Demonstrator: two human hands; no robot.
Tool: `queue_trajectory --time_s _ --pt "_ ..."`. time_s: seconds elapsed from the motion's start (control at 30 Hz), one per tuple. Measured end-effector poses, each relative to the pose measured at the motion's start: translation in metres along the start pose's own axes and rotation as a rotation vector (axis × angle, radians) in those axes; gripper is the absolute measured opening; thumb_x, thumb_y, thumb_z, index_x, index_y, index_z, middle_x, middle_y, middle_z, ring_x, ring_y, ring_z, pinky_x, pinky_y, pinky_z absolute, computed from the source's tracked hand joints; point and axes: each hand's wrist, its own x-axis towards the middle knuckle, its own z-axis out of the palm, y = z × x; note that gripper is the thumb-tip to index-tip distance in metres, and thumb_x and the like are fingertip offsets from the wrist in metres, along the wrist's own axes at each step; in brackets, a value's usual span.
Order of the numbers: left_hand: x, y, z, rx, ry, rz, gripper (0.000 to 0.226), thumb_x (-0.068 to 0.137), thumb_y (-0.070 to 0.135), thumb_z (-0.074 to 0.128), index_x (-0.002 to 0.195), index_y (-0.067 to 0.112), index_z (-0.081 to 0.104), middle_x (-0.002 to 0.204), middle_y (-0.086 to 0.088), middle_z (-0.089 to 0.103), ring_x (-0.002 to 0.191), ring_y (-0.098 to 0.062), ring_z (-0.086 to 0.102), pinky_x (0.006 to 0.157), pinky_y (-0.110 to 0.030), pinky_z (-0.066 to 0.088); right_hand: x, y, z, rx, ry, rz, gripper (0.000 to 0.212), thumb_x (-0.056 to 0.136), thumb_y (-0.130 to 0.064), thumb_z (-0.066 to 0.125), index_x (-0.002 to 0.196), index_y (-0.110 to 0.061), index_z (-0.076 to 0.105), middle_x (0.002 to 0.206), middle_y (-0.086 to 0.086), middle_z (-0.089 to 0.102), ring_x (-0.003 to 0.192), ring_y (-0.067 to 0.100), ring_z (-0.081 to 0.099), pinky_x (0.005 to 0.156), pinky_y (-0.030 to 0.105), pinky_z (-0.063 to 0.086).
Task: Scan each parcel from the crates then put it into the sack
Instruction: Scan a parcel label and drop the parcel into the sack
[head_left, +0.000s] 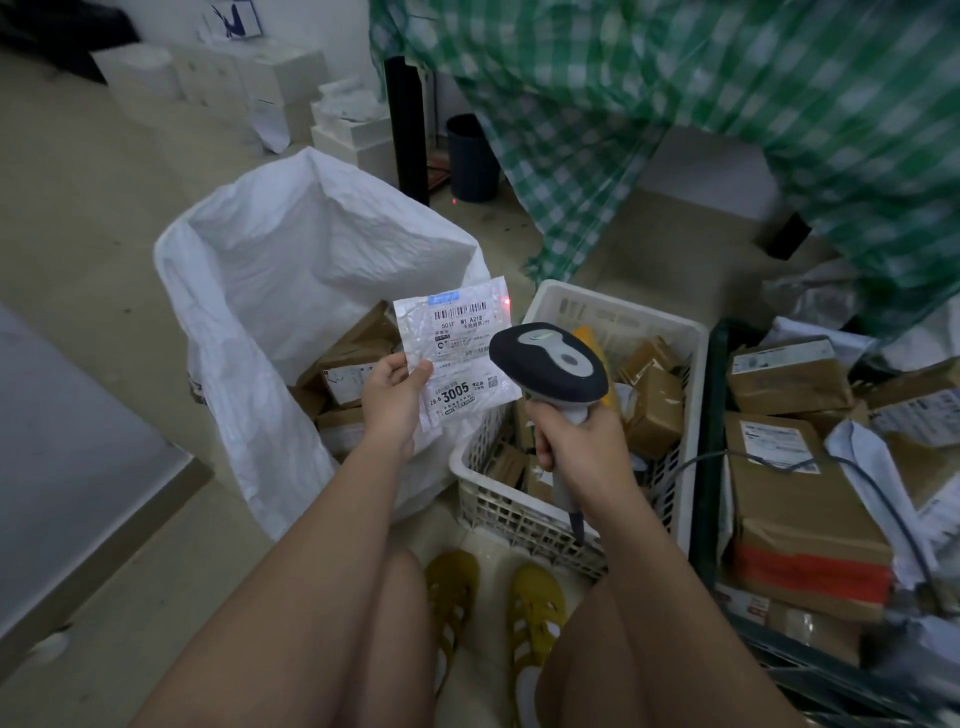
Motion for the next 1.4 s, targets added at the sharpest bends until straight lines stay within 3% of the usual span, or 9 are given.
queue_trajectory --time_s 0.1,0.53,0.7,0.93,1.1,1.2,1.27,1.33,1.4 --pt "-0.001 0.000 0.001 -0.006 0.001 -0.003 0.013 0.089 0.008 0.066 0.092 0.018 0.059 0.093 0.002 0.068 0.092 -0.019 0.065 0.096 -0.048 0.050 -0.005 -0.002 -0.002 -0.014 -0.008 -0.031 0.034 0.086 -0.010 0.059 0.060 0.007 0.045 0.054 0.018 0.041 0.051 0.020 0.037 0.052 0.032 0.036" --pt "-0.002 0.000 0.002 -0.028 0.022 0.012 0.013 0.089 0.006 0.065 0.093 0.018 0.060 0.096 0.001 0.069 0.082 -0.009 0.064 0.091 -0.039 0.052 -0.007 0.000 -0.002 0.040 -0.002 -0.014 0.029 0.084 -0.009 0.061 0.058 -0.005 0.048 0.050 0.008 0.045 0.047 0.018 0.041 0.050 0.031 0.038" --pt "-0.004 0.004 -0.003 -0.055 0.043 0.023 0.012 0.089 0.006 0.065 0.095 0.016 0.060 0.091 0.003 0.068 0.090 -0.016 0.065 0.093 -0.041 0.052 -0.004 0.000 0.001 0.065 -0.022 0.008 0.022 0.085 -0.012 0.063 0.066 -0.006 0.053 0.054 0.008 0.049 0.049 0.016 0.046 0.051 0.031 0.041" --pt "0.004 0.032 -0.037 -0.172 0.384 0.246 0.013 0.090 0.008 0.064 0.102 0.011 0.059 0.092 0.000 0.069 0.080 -0.010 0.066 0.067 -0.019 0.054 0.017 -0.013 0.019 0.237 0.135 0.060 0.020 0.087 -0.011 0.062 0.071 -0.008 0.051 0.053 0.005 0.047 0.044 0.013 0.043 0.045 0.025 0.038" --pt "0.038 0.064 -0.070 0.022 0.611 0.388 0.025 0.092 0.013 0.061 0.115 0.003 0.058 0.106 -0.006 0.062 0.092 -0.013 0.058 0.079 -0.022 0.049 0.031 -0.011 0.031 0.273 0.205 0.083 0.019 0.085 -0.013 0.063 0.071 -0.010 0.052 0.053 0.003 0.049 0.044 0.011 0.045 0.046 0.022 0.040" --pt "0.062 0.062 -0.072 0.309 0.382 0.206 0.040 0.097 0.019 0.054 0.136 0.011 0.045 0.120 -0.003 0.057 0.113 -0.023 0.056 0.086 -0.029 0.046 0.037 -0.009 0.035 0.290 0.198 0.107 0.022 0.085 -0.014 0.062 0.067 -0.013 0.050 0.053 0.002 0.048 0.047 0.012 0.045 0.052 0.026 0.040" --pt "0.069 0.056 -0.069 0.523 0.102 -0.008 0.065 0.099 0.022 0.051 0.153 0.015 0.015 0.147 -0.005 0.039 0.134 -0.028 0.040 0.105 -0.036 0.037 0.041 -0.008 0.035 0.279 0.198 0.107 0.024 0.085 -0.013 0.062 0.064 -0.013 0.048 0.054 0.003 0.048 0.049 0.015 0.044 0.055 0.030 0.040" --pt "0.069 0.056 -0.063 0.560 0.003 -0.010 0.076 0.099 0.022 0.051 0.154 0.018 -0.001 0.157 -0.005 0.025 0.141 -0.027 0.029 0.112 -0.035 0.029 0.046 -0.006 0.032 0.283 0.199 0.105 0.026 0.085 -0.010 0.061 0.063 -0.013 0.047 0.055 0.006 0.047 0.049 0.017 0.043 0.055 0.032 0.039" --pt "0.063 0.058 -0.053 0.532 -0.007 0.070 0.074 0.098 0.022 0.053 0.155 0.023 0.005 0.157 -0.001 0.026 0.141 -0.023 0.030 0.110 -0.031 0.032 0.050 -0.004 0.029 0.278 0.202 0.121 0.027 0.085 -0.011 0.061 0.063 -0.012 0.046 0.054 0.007 0.045 0.049 0.018 0.043 0.055 0.032 0.039"
